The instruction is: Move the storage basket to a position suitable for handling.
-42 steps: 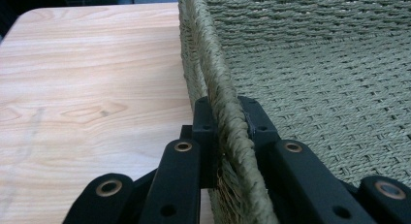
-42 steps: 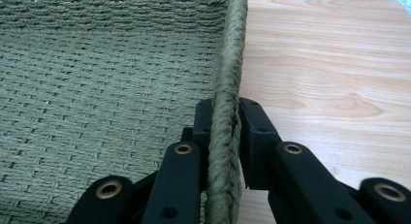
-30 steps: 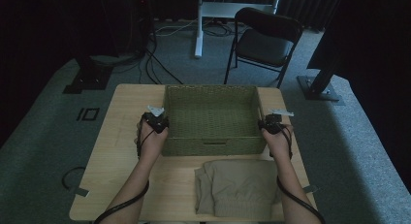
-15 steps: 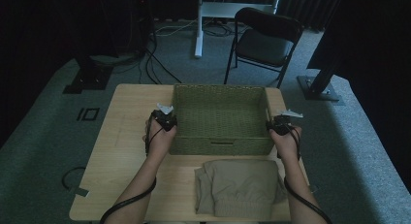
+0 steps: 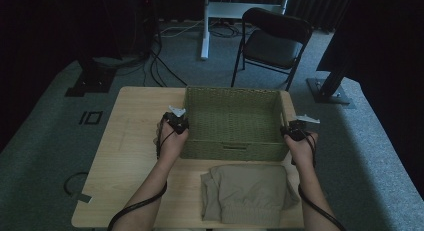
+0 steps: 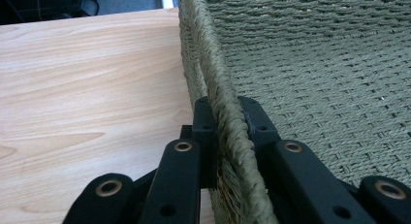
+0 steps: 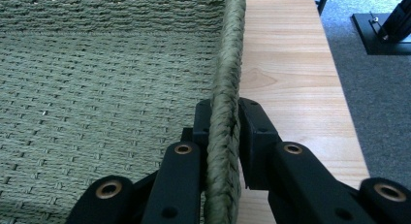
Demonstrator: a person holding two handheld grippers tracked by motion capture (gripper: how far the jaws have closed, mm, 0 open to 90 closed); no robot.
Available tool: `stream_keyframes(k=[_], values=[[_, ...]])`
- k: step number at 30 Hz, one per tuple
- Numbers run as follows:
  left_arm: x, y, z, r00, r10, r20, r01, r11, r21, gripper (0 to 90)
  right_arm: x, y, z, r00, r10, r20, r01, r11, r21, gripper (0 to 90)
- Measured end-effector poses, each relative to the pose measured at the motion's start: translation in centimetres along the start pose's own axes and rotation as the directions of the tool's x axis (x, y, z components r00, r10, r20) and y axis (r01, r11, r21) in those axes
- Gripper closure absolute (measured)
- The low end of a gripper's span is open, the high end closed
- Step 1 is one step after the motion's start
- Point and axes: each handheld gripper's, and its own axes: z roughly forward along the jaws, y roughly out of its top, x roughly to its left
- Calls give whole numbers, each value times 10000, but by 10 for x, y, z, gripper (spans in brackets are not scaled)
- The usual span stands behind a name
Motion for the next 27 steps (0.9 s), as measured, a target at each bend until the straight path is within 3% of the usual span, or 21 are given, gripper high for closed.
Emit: stream_keyframes(k=[20,27], values=[[-33,2,3,9998,123,125,-123,9999,20,804,-32,-5,-10,9992,385,45,-385,9992,-55,782],[-40,1,2,9998,156,131,-156,9999,21,803,-41,-6,-13,9996,280,-1,-280,9996,-40,779]])
